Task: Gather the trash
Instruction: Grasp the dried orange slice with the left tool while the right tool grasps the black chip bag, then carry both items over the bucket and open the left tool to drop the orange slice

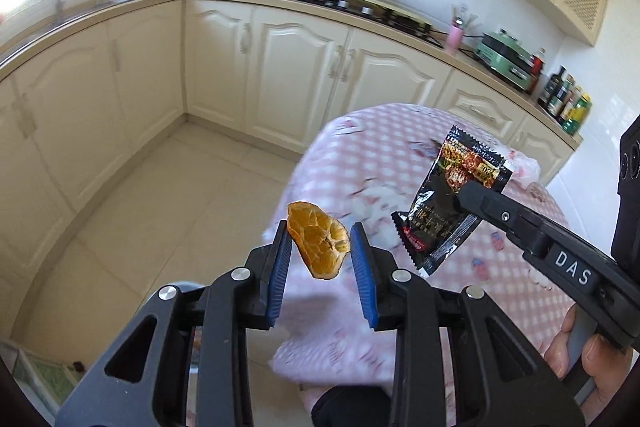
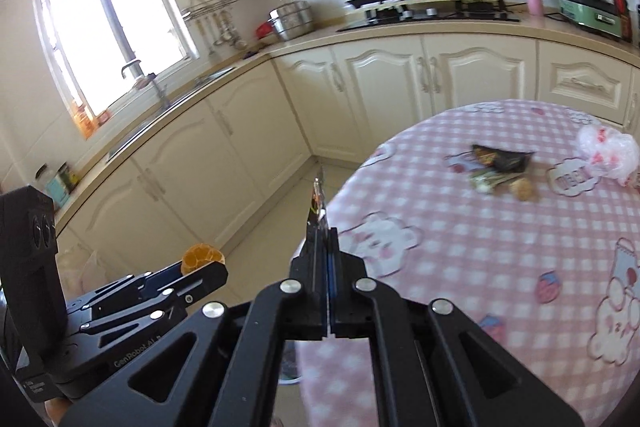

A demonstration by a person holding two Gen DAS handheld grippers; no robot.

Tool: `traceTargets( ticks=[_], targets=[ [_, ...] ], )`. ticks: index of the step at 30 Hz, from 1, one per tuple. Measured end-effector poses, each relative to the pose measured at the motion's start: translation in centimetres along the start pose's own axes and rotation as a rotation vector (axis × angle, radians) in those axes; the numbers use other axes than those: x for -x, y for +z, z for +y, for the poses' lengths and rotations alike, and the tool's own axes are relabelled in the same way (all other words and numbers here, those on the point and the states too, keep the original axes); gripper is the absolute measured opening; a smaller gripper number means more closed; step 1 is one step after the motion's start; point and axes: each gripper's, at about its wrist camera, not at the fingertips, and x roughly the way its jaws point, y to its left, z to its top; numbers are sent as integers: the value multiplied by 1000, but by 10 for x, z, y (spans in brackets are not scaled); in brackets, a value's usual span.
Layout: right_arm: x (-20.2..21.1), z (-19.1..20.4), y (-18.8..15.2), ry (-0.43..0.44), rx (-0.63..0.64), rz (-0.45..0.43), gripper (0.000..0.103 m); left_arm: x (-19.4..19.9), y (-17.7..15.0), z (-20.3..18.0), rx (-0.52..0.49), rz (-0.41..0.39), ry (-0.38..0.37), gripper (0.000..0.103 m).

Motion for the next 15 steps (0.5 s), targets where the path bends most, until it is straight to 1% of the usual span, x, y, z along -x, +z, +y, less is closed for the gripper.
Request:
traceTargets(
  ticks=[4, 8, 15],
  targets=[
    [-17, 43, -16, 42, 52, 48, 1, 14, -13, 37, 52, 0, 43, 28],
    [-39, 83, -33, 81, 101, 104, 1, 21, -27, 72, 95, 11, 80, 28],
    [-90, 134, -65, 134, 149, 211, 1, 13, -47, 133, 188, 63, 148, 28]
  ],
)
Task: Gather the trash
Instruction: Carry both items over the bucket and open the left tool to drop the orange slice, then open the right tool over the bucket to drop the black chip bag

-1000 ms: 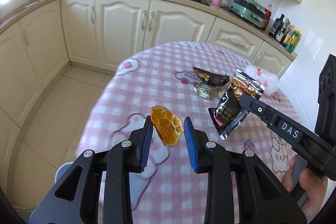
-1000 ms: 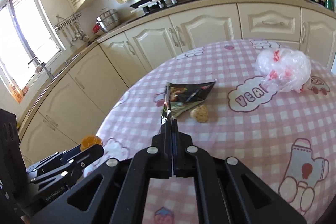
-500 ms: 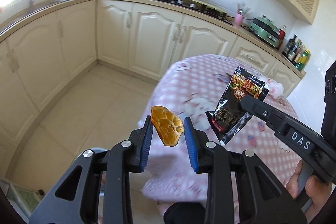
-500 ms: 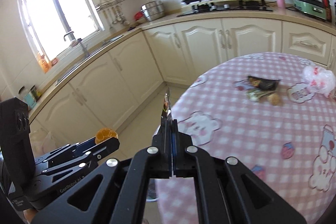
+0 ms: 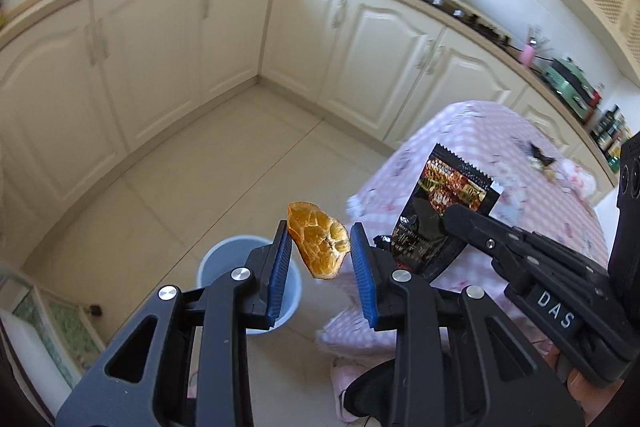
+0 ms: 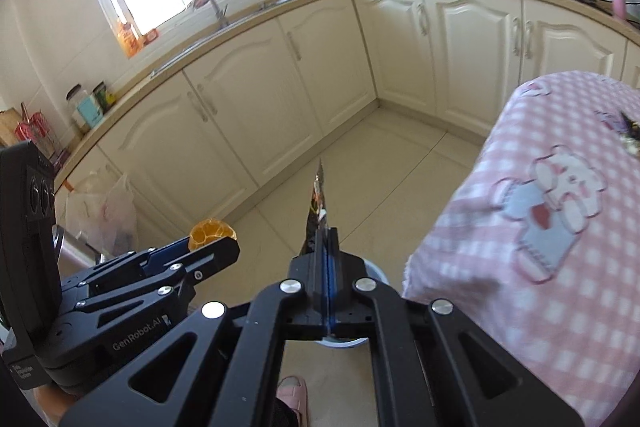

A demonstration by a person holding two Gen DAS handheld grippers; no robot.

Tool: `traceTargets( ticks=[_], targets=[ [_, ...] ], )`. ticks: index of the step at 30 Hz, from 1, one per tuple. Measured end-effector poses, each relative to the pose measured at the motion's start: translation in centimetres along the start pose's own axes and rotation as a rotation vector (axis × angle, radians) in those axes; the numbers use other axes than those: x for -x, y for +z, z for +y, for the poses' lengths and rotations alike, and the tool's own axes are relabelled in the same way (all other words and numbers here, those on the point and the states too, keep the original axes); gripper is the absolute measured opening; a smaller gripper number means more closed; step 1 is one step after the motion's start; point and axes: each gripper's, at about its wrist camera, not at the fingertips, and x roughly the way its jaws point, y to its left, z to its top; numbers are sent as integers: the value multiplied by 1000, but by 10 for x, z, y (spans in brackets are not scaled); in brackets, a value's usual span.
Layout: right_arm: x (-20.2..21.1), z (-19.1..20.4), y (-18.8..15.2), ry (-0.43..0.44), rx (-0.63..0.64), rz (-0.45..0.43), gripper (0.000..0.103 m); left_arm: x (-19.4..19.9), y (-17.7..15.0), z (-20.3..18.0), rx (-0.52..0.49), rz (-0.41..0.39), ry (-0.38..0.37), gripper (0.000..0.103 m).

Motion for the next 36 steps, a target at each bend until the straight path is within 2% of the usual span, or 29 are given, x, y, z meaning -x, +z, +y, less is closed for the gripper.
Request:
traceTargets(
  ticks=[6, 11, 12, 13, 15, 25, 36],
  targets=[
    [-44, 19, -5, 17, 17, 68, 1, -25, 0, 27, 41, 45, 29, 29],
    [-66, 19, -3, 6, 18, 89, 1, -41, 3, 40, 66, 64, 34, 30],
    [-70, 20, -2, -2, 20, 91, 1, -47, 6, 43, 78, 68, 38, 38],
    [-73, 16, -2, -6, 19, 94, 1, -49, 6, 46, 84, 75, 43, 54],
    [-78, 13, -1, -11, 16, 101, 1, -53, 7, 50, 93, 67, 70, 67],
    [-107, 20, -8, 0, 14, 145, 1, -54, -10, 74, 133, 100, 99, 67],
    [-136, 59, -9, 29, 73, 179, 1, -44, -16, 102, 174, 95, 138, 67]
  ],
)
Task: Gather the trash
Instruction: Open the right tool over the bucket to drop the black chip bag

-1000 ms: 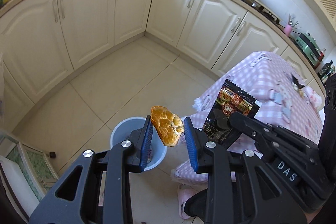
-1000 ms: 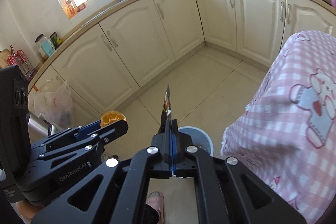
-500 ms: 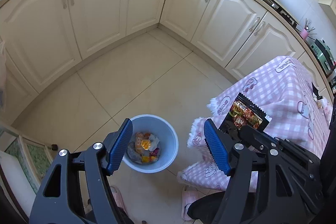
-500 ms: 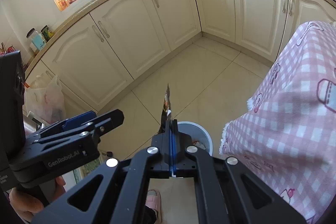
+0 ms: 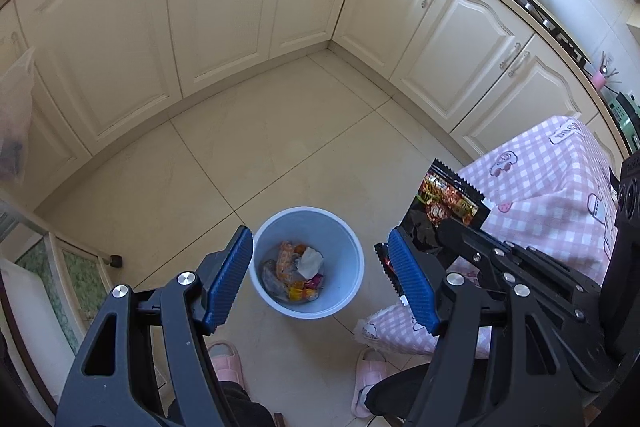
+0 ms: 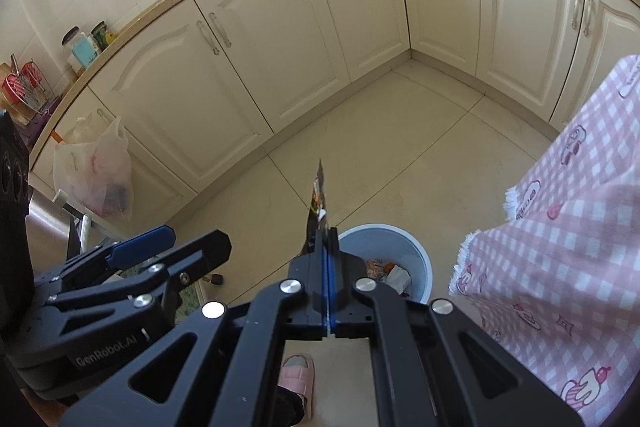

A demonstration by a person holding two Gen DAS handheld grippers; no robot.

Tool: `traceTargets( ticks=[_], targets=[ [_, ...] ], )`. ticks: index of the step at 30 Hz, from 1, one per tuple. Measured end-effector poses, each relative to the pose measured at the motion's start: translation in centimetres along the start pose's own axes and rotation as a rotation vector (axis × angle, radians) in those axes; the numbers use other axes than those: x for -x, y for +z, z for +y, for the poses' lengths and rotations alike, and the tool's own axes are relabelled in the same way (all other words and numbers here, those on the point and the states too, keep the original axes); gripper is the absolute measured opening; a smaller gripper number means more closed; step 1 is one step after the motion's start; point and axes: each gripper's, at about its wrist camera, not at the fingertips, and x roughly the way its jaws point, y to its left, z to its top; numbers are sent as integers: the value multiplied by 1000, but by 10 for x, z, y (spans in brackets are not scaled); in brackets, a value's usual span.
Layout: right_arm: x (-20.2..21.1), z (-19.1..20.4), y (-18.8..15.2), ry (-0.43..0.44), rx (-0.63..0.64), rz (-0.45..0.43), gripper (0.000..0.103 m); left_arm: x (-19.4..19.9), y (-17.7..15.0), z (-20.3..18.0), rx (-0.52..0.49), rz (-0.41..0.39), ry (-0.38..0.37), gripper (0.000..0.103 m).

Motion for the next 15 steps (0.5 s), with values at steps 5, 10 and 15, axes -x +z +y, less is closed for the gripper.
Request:
traceTargets(
  ticks=[5, 10, 15],
  targets=[
    [-4, 8, 9, -3, 19, -10, 1, 3, 2, 8, 18, -9, 8, 67],
    [-4, 11, 21, -7, 28, -45, 3, 7, 7, 11, 36, -23, 8, 68],
    [4, 10, 31, -38, 22, -97, 20, 11, 11, 9, 35, -39, 12, 70]
  ],
)
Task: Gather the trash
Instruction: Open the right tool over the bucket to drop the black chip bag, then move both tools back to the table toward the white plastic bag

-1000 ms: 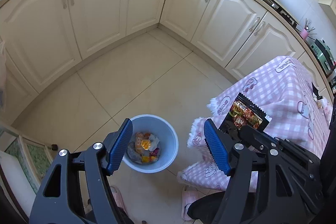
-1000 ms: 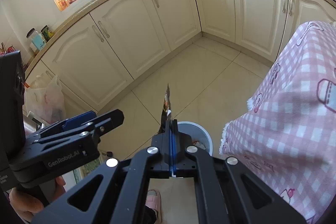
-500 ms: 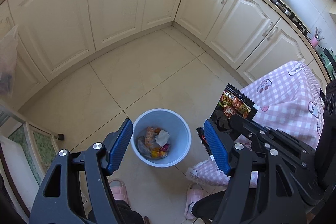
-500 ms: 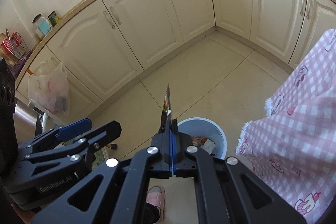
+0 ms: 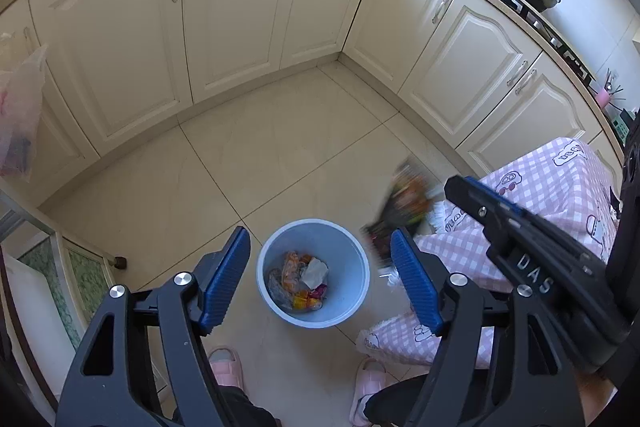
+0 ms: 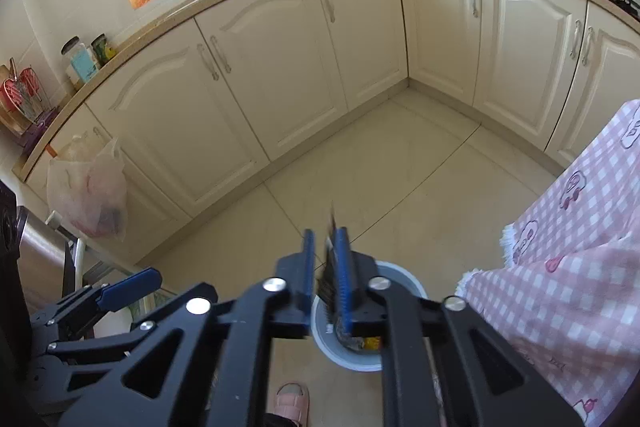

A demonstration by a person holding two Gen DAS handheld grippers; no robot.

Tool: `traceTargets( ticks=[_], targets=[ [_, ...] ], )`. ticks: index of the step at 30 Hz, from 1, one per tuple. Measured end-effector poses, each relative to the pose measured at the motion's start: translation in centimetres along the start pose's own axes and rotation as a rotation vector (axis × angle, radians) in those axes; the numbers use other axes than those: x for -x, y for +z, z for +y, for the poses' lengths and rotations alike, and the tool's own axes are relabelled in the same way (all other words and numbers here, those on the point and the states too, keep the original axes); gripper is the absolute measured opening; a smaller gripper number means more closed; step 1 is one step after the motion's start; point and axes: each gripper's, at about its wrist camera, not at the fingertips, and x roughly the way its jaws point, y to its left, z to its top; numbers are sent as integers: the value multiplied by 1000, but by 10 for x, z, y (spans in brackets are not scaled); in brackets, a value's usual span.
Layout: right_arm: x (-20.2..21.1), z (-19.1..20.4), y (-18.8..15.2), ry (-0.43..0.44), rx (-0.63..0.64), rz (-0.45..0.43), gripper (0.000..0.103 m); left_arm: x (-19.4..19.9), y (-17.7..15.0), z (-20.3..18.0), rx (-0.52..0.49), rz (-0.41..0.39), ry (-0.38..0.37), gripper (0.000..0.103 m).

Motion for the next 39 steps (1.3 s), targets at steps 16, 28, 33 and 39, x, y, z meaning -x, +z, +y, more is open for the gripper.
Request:
traceTargets(
  ticks=[16, 28, 33, 39],
  targets=[
    [78, -32, -4, -54, -20, -109, 21, 46, -2, -44, -74, -71, -40, 71],
    [170, -96, -27, -95, -105, -226, 23, 91, -14, -120, -199, -153, -87, 73],
    [211, -143, -38, -136, -166, -279, 25, 100, -26, -174, -296, -162, -126, 73],
    [257, -206, -54, -190, -264, -347, 29, 105, -41, -234, -398, -163, -161, 73]
  ],
)
